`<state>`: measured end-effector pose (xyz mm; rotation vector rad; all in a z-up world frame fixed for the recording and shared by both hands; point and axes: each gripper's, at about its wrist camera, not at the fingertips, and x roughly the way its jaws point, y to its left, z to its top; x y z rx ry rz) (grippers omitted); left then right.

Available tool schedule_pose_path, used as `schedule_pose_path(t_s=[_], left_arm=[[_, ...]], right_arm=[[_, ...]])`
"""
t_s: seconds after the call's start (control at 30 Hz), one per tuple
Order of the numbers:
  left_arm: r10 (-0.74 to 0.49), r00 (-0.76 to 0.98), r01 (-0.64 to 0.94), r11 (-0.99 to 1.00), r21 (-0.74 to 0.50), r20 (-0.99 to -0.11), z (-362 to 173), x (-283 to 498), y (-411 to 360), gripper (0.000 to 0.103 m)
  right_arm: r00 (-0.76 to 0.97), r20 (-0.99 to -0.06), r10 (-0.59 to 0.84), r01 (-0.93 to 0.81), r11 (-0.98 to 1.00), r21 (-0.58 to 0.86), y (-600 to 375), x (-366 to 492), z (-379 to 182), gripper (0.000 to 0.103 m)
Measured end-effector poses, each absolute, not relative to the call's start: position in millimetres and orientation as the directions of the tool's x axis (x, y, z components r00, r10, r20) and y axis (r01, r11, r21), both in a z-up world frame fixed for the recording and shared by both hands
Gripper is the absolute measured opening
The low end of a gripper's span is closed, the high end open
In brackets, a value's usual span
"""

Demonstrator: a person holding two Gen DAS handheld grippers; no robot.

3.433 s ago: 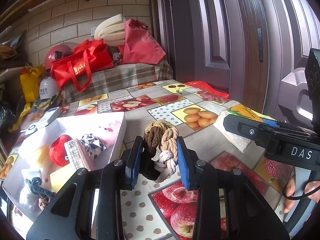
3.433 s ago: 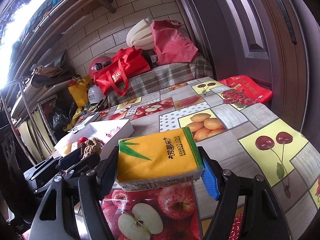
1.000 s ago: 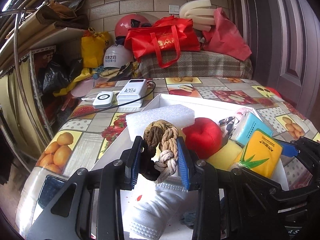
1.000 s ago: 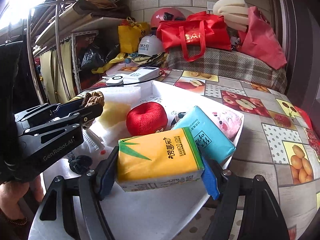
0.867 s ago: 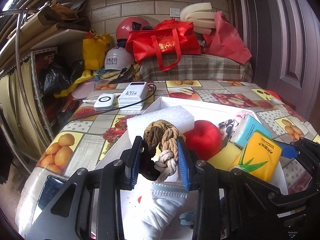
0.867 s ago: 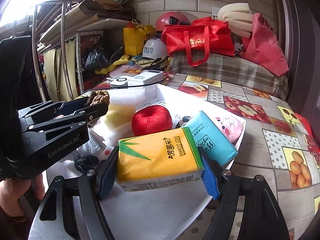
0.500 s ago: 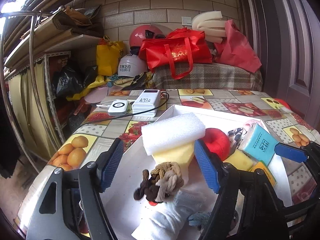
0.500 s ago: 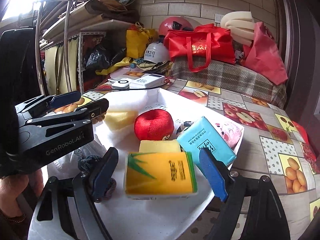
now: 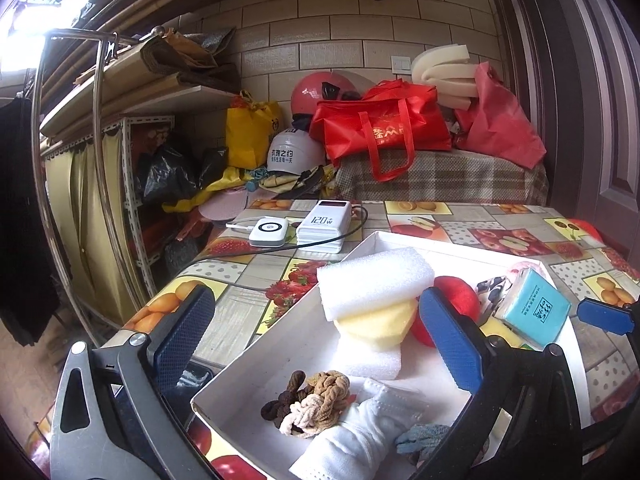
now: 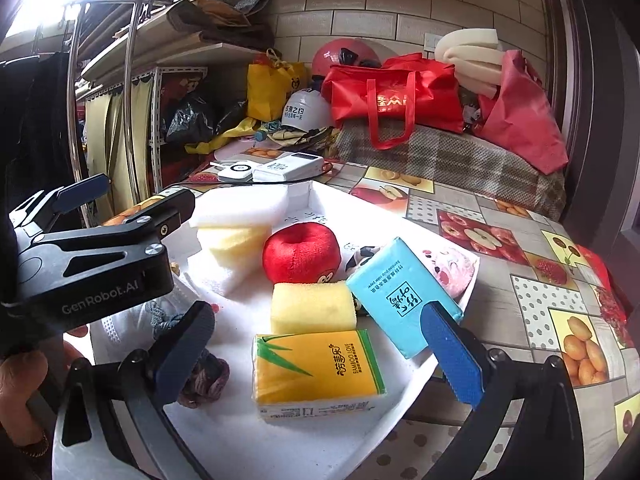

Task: Organize soft objects

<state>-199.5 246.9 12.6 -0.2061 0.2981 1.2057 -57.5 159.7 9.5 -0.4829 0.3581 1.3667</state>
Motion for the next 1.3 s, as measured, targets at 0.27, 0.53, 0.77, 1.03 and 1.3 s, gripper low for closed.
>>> schedule_pose_path(t_s=[0.27,0.53,0.77,1.03,1.3], left_arm=[[0.878,0.341,-0.935,0.355,-0.022,-0.336,12,-204,236,0.103],[0.850,0.397,-0.910,0.414,-0.026,-0.347,13,-198,206,0.103],[0.824,0.426,-0.897,0.440,-0.054,-0.374,14,-198,190,0.103],[0.794,0.457,-0.873,0.486,-0.032,-0.400,14,-185,152,0.103],[0.768,0.464,-0.854,0.520,0.006,-0.442,16,-165,112,0.103]], right_arm=[[0.159,-0.546,0.823,-0.987,0.118,-0.109,154,-58,5,0.103],[0.149,-0.526,0.838,-0.988,0.151,-0.038,137,-46,8,0.103],[0.150,-0.534,0.832,-0.983,0.184,0.011,106,-30,10,0.103],[0.155,-0.470,0.869,-0.986,0.167,-0.016,37,-34,21,0.103],[0.221,-0.357,0.908,-0.970,0.244,0.019,-20,-20,37,0.103]])
